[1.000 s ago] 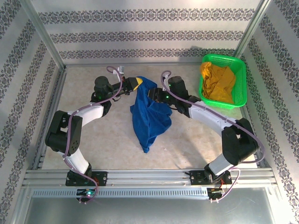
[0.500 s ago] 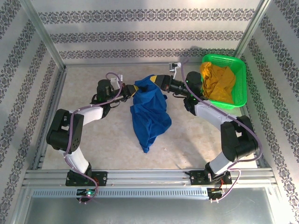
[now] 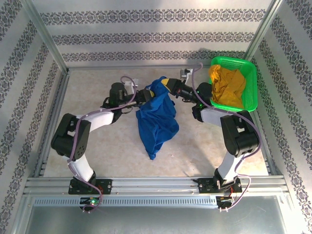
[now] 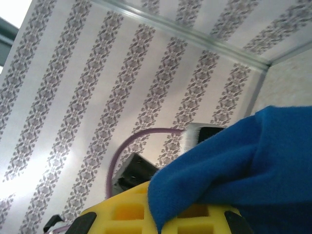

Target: Fold the inside-out t-shirt

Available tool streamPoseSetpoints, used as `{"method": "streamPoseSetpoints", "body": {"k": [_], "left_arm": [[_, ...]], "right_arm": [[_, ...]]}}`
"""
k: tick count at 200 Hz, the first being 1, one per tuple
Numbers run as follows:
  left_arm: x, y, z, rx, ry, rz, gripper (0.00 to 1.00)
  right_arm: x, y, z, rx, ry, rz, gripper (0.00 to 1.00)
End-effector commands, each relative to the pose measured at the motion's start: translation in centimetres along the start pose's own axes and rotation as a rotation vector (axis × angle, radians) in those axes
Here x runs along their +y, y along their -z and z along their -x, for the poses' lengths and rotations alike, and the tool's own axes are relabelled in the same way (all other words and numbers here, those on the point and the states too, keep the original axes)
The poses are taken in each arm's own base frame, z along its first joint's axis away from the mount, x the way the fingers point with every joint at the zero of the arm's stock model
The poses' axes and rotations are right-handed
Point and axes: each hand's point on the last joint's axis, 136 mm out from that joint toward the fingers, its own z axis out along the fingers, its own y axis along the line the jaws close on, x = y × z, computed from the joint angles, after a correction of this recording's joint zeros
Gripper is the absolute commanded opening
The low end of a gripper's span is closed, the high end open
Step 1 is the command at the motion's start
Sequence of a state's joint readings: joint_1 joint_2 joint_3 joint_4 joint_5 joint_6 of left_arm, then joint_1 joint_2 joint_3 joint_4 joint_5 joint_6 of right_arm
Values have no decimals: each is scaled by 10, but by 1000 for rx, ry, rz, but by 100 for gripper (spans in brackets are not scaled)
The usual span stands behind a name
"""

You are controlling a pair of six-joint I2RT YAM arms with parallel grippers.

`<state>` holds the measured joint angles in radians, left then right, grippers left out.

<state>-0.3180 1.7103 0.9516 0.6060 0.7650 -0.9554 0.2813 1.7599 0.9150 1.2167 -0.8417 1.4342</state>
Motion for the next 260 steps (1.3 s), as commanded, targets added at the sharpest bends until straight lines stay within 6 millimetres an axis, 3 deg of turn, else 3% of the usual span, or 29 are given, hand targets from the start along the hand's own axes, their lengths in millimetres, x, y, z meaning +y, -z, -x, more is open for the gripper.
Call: {"method": "streamPoseSetpoints", "body": {"k": [1, 33, 68, 116, 180, 197, 220, 242, 248, 260], "left_arm": [[-38, 29, 24, -92, -65, -77, 45], [-79, 37, 40, -137, -88, -181, 47], [-106, 19, 38, -96, -94, -254, 47], [-108, -9, 26, -82, -40, -305, 48], [-97, -24, 14, -58, -31, -279, 47], [-96, -28, 13, -47, -32, -281, 40], [-96, -31, 13, -50, -29, -296, 17], [-99, -29, 18, -72, -31, -303, 0], [-103, -28, 21, -80, -35, -307, 0], [-112, -23, 27, -92, -42, -313, 0]], "right_arm": [[10, 8, 3, -37, 64, 17, 0], [9, 7, -4, -24, 67, 2, 0], [9, 4, -6, -18, 66, 1, 0], [9, 2, -8, -14, 66, 2, 0], [10, 4, -7, -21, 70, -1, 0], [9, 4, -7, -24, 67, -2, 0], [10, 4, -8, -27, 67, -4, 0], [8, 5, -8, -24, 60, -9, 0], [7, 6, -7, -24, 61, -16, 0], [3, 12, -3, -42, 64, -51, 22]]}}
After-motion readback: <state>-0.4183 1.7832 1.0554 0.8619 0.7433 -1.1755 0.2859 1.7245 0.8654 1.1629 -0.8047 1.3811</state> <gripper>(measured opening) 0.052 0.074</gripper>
